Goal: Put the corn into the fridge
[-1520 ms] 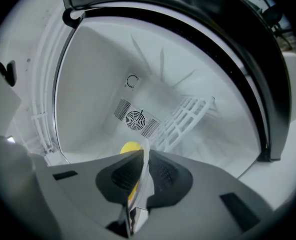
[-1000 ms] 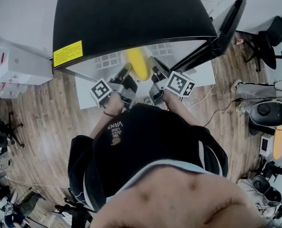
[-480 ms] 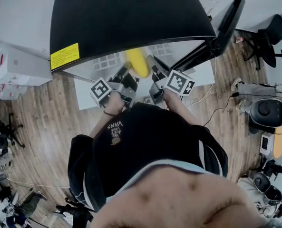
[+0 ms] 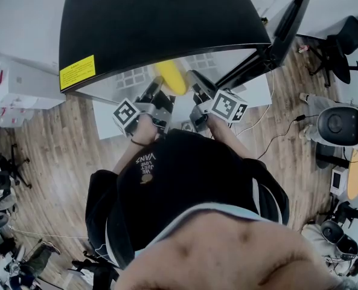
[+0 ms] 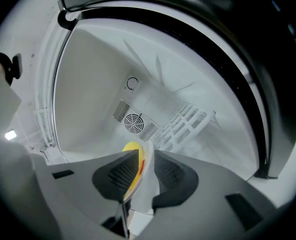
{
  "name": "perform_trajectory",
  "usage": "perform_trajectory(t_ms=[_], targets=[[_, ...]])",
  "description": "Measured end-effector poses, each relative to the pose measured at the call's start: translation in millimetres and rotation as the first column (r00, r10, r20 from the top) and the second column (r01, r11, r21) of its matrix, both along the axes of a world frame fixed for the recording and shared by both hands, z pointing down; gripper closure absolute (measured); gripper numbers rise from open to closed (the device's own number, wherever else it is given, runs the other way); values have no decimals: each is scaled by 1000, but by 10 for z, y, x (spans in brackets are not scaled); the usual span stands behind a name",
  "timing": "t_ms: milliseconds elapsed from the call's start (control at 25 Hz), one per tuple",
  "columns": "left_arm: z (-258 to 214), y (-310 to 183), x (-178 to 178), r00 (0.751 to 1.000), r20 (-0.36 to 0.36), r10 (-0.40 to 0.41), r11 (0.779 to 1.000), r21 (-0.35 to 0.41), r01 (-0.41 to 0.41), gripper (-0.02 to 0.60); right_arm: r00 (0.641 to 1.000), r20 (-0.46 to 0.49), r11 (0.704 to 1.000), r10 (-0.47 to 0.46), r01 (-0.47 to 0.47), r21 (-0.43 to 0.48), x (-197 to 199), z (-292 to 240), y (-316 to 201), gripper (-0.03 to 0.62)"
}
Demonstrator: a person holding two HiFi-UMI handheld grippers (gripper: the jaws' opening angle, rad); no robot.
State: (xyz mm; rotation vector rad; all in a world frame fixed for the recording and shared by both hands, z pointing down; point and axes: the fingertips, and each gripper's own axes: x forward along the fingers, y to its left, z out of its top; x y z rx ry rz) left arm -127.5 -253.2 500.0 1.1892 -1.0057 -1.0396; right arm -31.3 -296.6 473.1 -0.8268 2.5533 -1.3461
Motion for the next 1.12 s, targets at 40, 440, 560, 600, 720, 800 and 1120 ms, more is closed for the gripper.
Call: perform_trajectory(t_ms=[40, 440, 560, 600, 720, 800, 1120], targets=[[14, 3, -6, 1000, 2, -4, 1000, -4, 4, 534, 1000, -2, 1000, 0, 0, 13, 12, -12, 6, 508], [-19, 1, 3, 1000, 6, -15, 1000, -1, 15, 529, 994, -111, 971, 13, 14, 240, 84, -154, 117, 401], [-29, 6, 9, 1000, -6, -18, 1000, -3, 18, 528, 989, -145, 954, 13, 32, 298, 88, -196, 177, 380], [-29, 3, 8, 1000, -7, -19, 1000, -2, 19, 528, 987, -159, 947, 12, 40, 320, 86, -212, 198, 375], [-30, 2, -1, 1000, -7, -19, 1000, -1, 19, 528, 977, -211, 924, 11, 71, 376, 68, -236, 274, 359], [-32, 5, -3, 1000, -11, -17, 1000, -1, 17, 526, 972, -233, 916, 6, 88, 392, 54, -225, 326, 352], [-39, 5, 2, 1000, -13, -5, 1000, 6, 5, 526, 969, -245, 888, 35, 82, 452, 118, -296, 458, 339]])
